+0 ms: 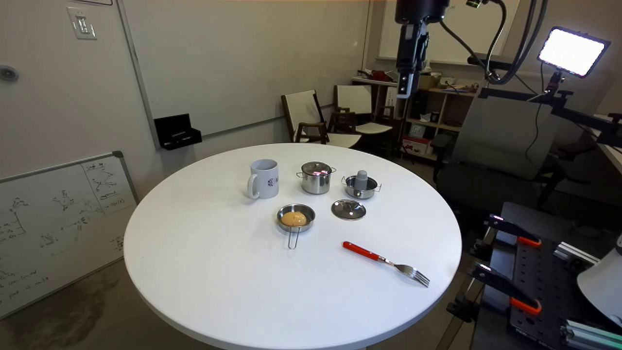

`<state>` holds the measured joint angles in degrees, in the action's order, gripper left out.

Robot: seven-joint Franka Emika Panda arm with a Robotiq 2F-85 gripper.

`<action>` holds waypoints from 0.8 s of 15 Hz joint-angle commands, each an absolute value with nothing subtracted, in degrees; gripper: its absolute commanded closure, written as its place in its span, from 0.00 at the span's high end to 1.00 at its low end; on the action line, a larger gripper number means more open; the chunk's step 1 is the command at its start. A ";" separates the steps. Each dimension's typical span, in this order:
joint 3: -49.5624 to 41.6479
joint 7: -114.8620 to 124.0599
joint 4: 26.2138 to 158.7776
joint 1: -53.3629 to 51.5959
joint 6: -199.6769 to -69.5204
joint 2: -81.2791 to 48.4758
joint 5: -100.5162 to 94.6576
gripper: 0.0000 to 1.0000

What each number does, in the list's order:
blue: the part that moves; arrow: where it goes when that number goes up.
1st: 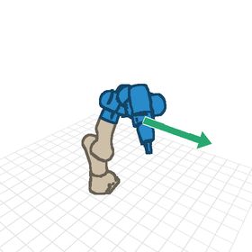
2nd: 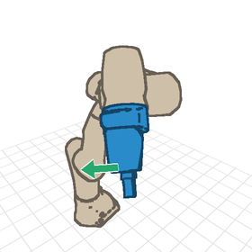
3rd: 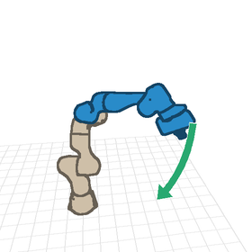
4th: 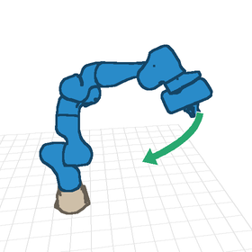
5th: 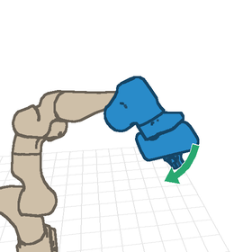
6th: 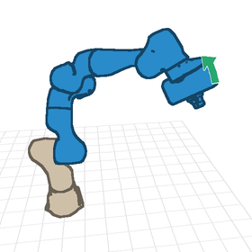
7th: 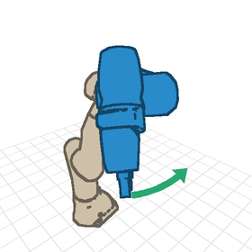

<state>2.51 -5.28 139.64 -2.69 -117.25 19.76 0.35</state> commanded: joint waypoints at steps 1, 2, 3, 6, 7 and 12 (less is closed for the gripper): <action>1.73 -5.12 138.83 -2.73 -117.40 18.19 1.01 1.00; 1.34 -5.14 138.23 -2.54 -117.58 16.90 1.60 1.00; 1.12 -5.15 137.72 -2.43 -117.63 16.00 1.88 1.00; 1.06 -5.06 137.11 -2.42 -117.64 15.28 2.10 1.00; 1.25 -2.77 137.38 -1.70 -117.81 14.74 0.69 1.00; -1.37 -0.73 139.89 1.97 -124.37 10.85 -1.71 1.00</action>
